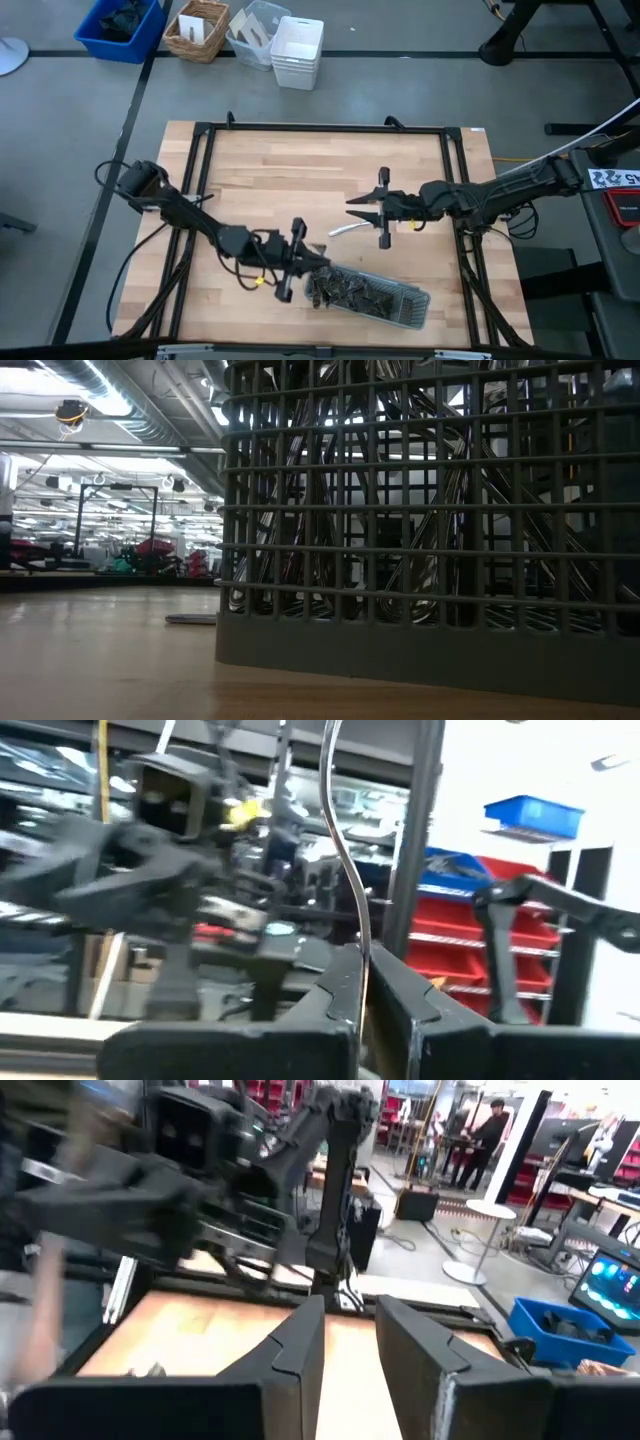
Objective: Sort silverware
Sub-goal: Put the fork into the gray silverware rack
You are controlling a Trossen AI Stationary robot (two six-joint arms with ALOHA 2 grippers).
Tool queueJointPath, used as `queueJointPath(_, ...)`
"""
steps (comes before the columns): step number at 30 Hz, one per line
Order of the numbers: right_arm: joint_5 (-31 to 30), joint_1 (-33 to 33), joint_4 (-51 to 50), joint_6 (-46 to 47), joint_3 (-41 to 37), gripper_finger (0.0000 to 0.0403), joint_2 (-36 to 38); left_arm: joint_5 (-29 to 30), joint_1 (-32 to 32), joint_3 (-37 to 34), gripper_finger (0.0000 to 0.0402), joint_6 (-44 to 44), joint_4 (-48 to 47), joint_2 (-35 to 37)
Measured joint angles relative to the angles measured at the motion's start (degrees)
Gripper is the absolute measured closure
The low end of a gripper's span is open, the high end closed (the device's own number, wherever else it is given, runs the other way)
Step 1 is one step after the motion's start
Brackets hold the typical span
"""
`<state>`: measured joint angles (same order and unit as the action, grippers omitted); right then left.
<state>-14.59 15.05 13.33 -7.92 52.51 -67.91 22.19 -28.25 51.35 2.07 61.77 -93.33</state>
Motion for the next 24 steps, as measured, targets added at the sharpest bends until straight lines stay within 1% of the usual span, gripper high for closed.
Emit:
queueJointPath(2, -0.04, 0.0, -0.95, 0.02, 0.0, 0.0306, 0.21, -0.19, -0.8, 1.95, 0.0401, 0.02, 1.26, -2.84)
queueJointPath(7, 0.12, -0.02, -2.79, 0.08, 0.0, 0.0306, 0.21, -0.29, -1.93, 8.95, 0.0401, -1.32, 0.36, -10.65)
queueJointPath(9, 0.16, -0.02, -4.34, 0.13, 0.0, 0.0306, 0.21, -0.28, -2.46, 10.54, 0.0401, -2.49, -0.94, -12.37)
queueJointPath(17, 0.2, -0.02, -11.21, 0.13, 0.0, 0.0306, 0.25, 0.92, -3.54, 11.39, 0.0401, -0.52, -10.43, -13.12)
queueJointPath(24, 0.2, -0.02, -11.99, 0.13, 0.0, 0.0306, 0.25, 0.98, -3.7, 11.44, 0.04, -0.37, -18.84, -13.08)
